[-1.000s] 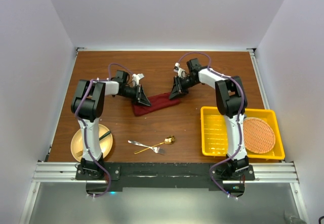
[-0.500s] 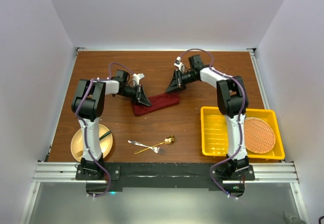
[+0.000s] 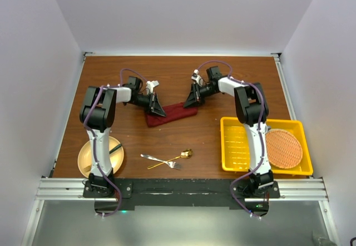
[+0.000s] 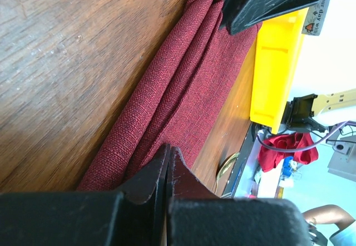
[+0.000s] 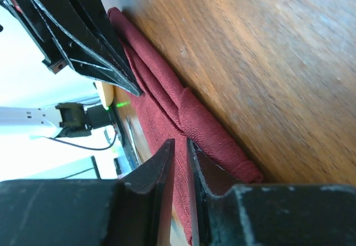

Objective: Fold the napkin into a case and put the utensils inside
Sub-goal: Stuff the top corner of the smaller-rectangle-folded napkin into the folded napkin, then smooth out the smaller rectangle-folded napkin at the center of the board.

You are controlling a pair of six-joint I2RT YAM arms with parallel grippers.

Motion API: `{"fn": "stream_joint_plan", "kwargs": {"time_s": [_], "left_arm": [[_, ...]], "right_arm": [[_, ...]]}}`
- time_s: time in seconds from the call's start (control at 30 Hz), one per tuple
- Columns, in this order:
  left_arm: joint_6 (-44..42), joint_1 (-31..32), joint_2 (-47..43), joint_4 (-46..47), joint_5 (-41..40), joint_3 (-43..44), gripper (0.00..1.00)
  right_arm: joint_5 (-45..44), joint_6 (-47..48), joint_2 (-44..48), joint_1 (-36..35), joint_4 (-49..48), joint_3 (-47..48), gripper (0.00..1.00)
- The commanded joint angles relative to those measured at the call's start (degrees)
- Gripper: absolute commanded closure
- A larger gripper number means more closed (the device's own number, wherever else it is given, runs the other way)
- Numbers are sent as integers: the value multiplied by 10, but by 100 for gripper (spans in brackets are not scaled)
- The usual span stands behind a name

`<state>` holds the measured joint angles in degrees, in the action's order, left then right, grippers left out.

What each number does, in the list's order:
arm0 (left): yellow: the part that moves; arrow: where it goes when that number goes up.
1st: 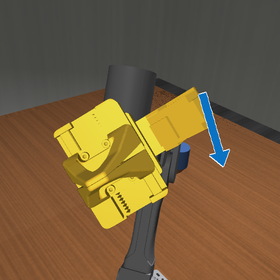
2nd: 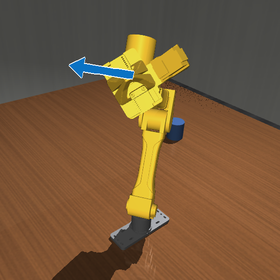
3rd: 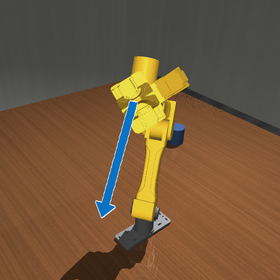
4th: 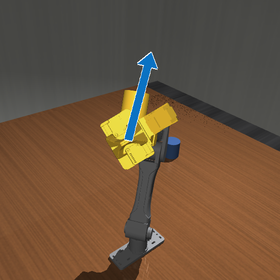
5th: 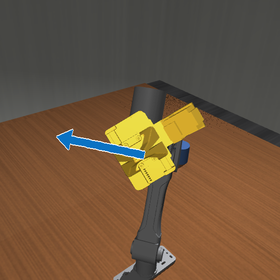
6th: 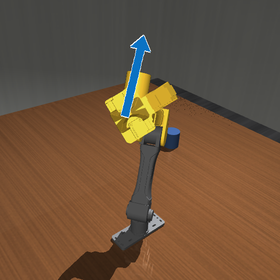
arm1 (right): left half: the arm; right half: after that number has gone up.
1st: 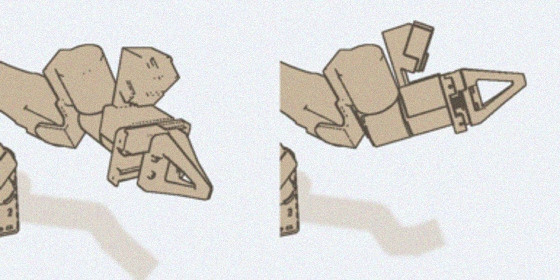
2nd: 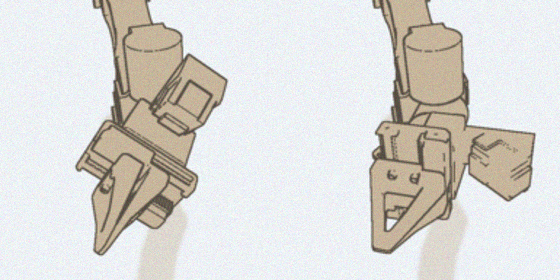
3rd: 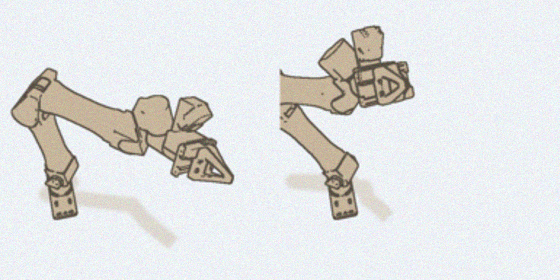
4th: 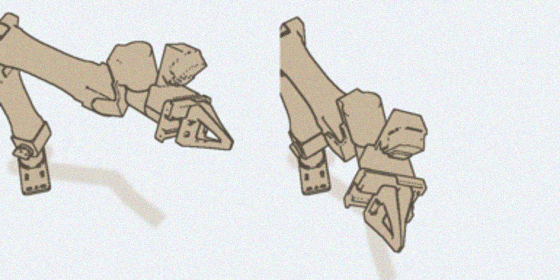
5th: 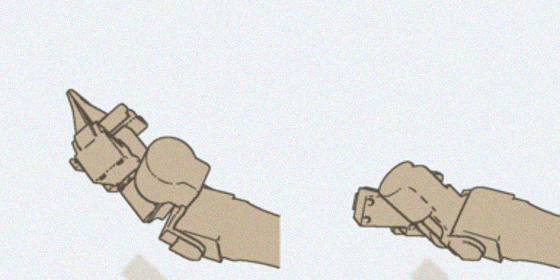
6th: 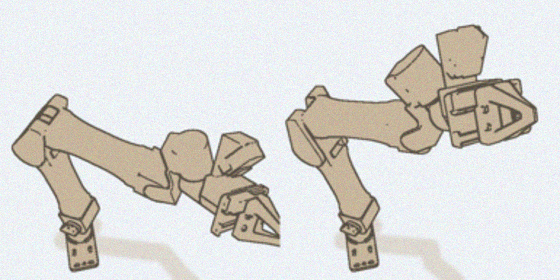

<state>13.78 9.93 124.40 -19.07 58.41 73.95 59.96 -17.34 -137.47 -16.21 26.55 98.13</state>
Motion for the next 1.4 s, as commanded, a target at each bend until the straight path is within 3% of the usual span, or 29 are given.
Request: {"fn": "stream_joint_plan", "kwargs": {"time_s": [0.0,0.17,0.3,0.63,0.77,0.8,0.83,0.93,1.17,1.23,1.37], "left_arm": [[-60,-12,37,-25,-108,0,100],[-65,-12,47,-24,-98,5,100],[-68,-13,52,-25,-88,10,100],[-110,-20,61,-45,-48,34,100],[-135,-43,54,-56,10,74,84],[-135,-47,43,-59,23,82,73],[-153,-51,36,-63,57,90,68],[-176,-58,-3,-99,98,117,59],[-142,-19,-100,-90,151,24,63],[-122,-12,-103,-76,152,-5,69],[-88,-20,-80,-5,131,-57,72]], "right_arm": [[-15,42,49,-1,38,49,78],[5,90,86,-22,88,85,72],[15,79,97,-49,84,39,72],[-49,7,29,-50,-24,-19,75],[-85,-2,-6,-40,-19,-23,78],[-90,-5,-9,-39,-17,-26,79],[-104,-6,-10,-39,-13,-28,79],[-116,-13,-11,-39,-14,-37,79],[-123,-16,-12,-38,-14,-39,79],[-123,-16,-10,-39,-13,-41,79],[-128,-13,-10,-38,-12,-43,79]]}}
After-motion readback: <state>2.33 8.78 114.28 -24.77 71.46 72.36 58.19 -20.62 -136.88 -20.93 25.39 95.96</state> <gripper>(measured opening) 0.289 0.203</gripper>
